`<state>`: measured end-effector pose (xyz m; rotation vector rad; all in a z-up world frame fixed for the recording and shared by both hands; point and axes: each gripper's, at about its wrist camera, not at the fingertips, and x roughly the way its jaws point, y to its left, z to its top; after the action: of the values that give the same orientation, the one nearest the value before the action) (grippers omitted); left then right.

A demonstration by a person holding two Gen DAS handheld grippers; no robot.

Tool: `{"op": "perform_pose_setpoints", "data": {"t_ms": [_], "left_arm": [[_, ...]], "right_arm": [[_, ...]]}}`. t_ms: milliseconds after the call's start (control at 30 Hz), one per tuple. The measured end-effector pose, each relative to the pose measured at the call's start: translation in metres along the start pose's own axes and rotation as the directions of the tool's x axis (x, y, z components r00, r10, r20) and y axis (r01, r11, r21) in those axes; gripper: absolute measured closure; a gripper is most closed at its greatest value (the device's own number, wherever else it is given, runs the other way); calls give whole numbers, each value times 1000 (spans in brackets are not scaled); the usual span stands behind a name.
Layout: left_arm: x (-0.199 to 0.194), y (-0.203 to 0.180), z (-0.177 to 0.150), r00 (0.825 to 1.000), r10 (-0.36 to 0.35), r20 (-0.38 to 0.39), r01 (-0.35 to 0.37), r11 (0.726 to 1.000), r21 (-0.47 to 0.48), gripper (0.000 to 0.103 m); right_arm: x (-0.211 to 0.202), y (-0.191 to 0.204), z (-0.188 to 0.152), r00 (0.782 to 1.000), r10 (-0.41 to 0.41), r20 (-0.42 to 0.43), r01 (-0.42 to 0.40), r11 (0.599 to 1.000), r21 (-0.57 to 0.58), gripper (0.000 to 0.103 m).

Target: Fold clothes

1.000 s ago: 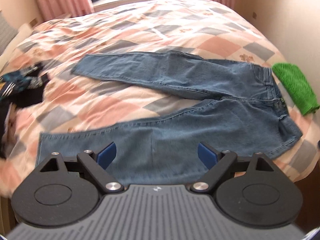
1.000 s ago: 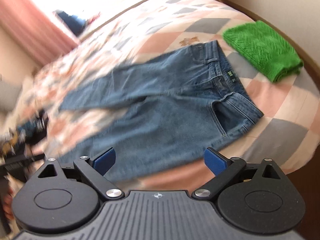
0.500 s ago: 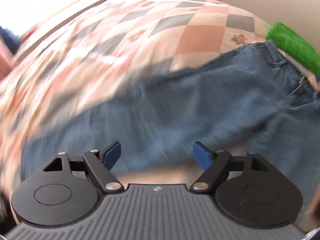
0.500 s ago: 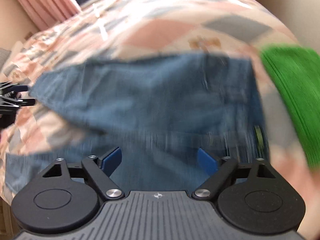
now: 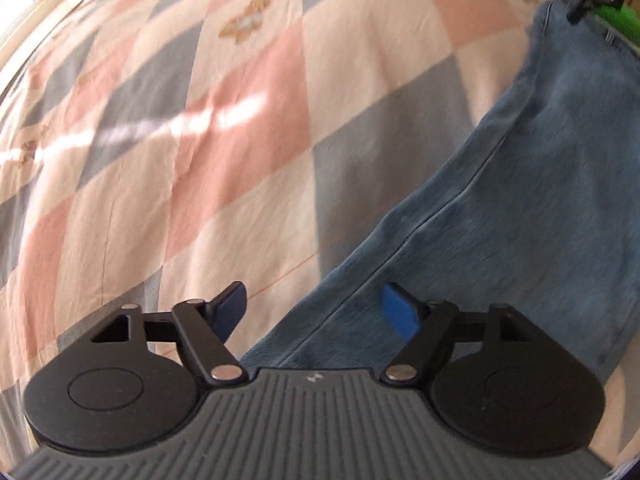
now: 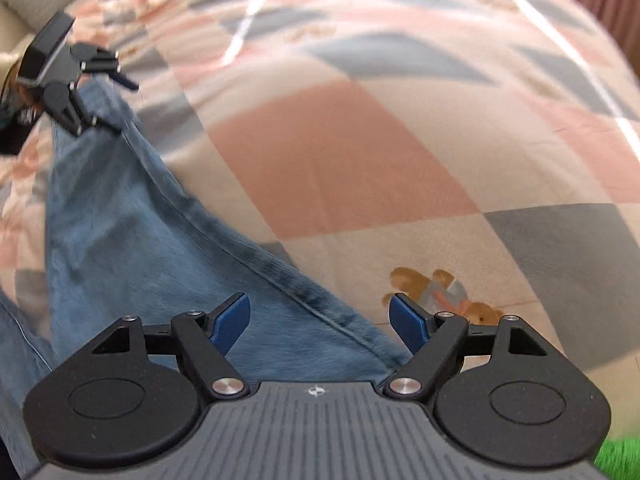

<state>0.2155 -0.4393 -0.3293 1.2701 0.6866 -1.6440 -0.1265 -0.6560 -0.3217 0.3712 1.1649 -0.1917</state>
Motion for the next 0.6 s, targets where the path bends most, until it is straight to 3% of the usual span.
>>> {"op": "perform_pose_setpoints", "data": {"t_ms": [167, 233, 267, 300, 367, 433, 533, 600], "left_arm": [[17, 16, -5, 993, -117, -29, 115, 992, -60, 45], [18, 9, -4, 992, -116, -39, 115, 993, -24, 60], [17, 2, -3, 994, -101, -43, 102, 995, 9, 65], [16, -5, -3, 995, -87, -45, 89, 995, 42, 75], [11, -24, -4, 999, -14, -47, 20, 991, 135, 87], [3, -40, -9, 997, 73, -35, -65, 979, 192, 98], [-30, -56, -20, 981, 189, 39, -193, 973, 130, 99], [-62, -72, -35, 958, 273, 91, -279, 959, 54, 99]], "right_arm": [[23, -23, 2, 993, 81, -86, -80, 997, 15, 24], [27, -26, 2, 986, 118, -116, -115, 993, 31, 39], [28, -24, 1, 984, 113, -139, -112, 994, 15, 59], [26, -21, 0, 983, 103, -153, -105, 994, -9, 72], [18, -14, -2, 984, 85, -155, -94, 994, -52, 85], [0, -1, -5, 994, 35, -108, -47, 993, -111, 89], [-39, 31, -18, 997, -80, 16, 82, 975, -206, 91], [-69, 61, -35, 974, -186, 130, 214, 943, -255, 92]]}}
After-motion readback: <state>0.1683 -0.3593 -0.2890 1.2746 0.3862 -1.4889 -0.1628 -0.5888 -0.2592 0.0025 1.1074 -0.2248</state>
